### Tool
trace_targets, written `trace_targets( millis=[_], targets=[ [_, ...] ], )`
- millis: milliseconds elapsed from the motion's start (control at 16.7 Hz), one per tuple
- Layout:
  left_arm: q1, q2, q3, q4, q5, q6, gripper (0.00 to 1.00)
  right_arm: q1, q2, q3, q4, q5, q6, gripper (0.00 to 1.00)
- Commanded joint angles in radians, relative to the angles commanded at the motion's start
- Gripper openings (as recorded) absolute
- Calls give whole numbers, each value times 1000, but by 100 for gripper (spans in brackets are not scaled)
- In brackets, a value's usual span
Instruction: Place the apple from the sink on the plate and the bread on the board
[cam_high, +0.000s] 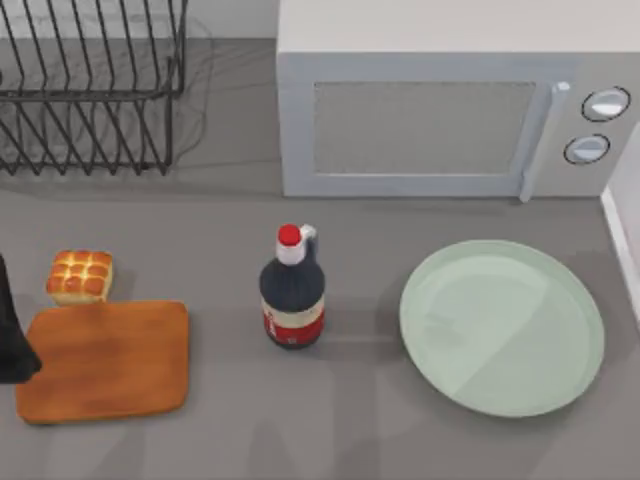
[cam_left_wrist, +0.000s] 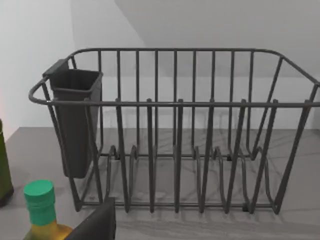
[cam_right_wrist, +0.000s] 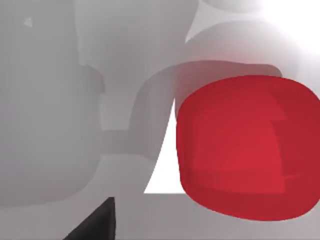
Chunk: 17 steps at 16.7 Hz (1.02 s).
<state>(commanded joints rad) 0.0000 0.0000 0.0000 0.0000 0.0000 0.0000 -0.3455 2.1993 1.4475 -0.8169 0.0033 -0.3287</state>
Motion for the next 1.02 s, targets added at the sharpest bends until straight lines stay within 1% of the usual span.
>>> trace_targets(
  millis=[180, 300, 420, 660, 1020],
  targets=[
    [0, 0, 0, 0, 0, 0, 100, -1, 91, -57, 161, 1, 1, 100],
    [0, 0, 0, 0, 0, 0, 100, -2, 140, -88, 234, 1, 2, 100],
    [0, 0, 0, 0, 0, 0, 100, -2, 164, -102, 265, 1, 2, 100],
    [0, 0, 0, 0, 0, 0, 100, -2, 165, -103, 266, 1, 2, 100],
    [0, 0, 0, 0, 0, 0, 100, -2, 165, -103, 266, 1, 2, 55]
  ],
)
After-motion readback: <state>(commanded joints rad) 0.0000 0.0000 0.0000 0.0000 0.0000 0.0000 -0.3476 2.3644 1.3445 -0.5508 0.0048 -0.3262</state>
